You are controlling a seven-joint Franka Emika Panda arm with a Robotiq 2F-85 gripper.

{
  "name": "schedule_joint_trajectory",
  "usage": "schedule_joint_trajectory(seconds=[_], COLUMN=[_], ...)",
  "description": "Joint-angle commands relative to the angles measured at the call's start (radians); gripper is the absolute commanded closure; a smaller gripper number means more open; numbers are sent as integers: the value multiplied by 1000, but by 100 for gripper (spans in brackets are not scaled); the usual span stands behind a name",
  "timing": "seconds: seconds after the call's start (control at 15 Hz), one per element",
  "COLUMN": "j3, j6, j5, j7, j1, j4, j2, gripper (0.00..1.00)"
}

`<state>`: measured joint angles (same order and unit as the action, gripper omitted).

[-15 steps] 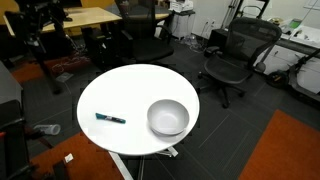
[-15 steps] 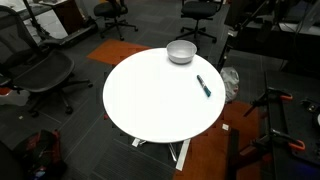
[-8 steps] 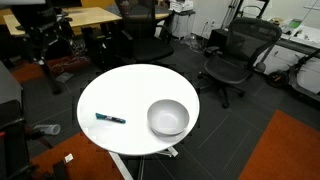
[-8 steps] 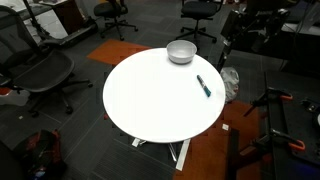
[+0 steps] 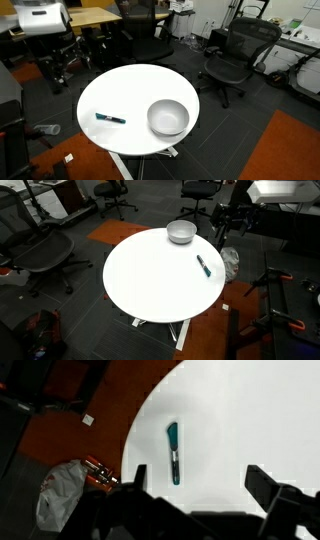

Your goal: Move the marker to the left

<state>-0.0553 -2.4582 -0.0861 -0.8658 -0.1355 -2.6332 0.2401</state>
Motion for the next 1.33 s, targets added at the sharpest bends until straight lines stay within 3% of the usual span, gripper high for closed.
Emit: schedule_joint_trajectory(seconds=[0.0,0.6,1.27], j3=[20,105,126], j6=[-66,-94,-163], j5=[40,25,0], j7=[-22,13,96], j1=[-11,18,62], j4=[45,171,212], j2=[-114,-333,-486], gripper=[0,0,0])
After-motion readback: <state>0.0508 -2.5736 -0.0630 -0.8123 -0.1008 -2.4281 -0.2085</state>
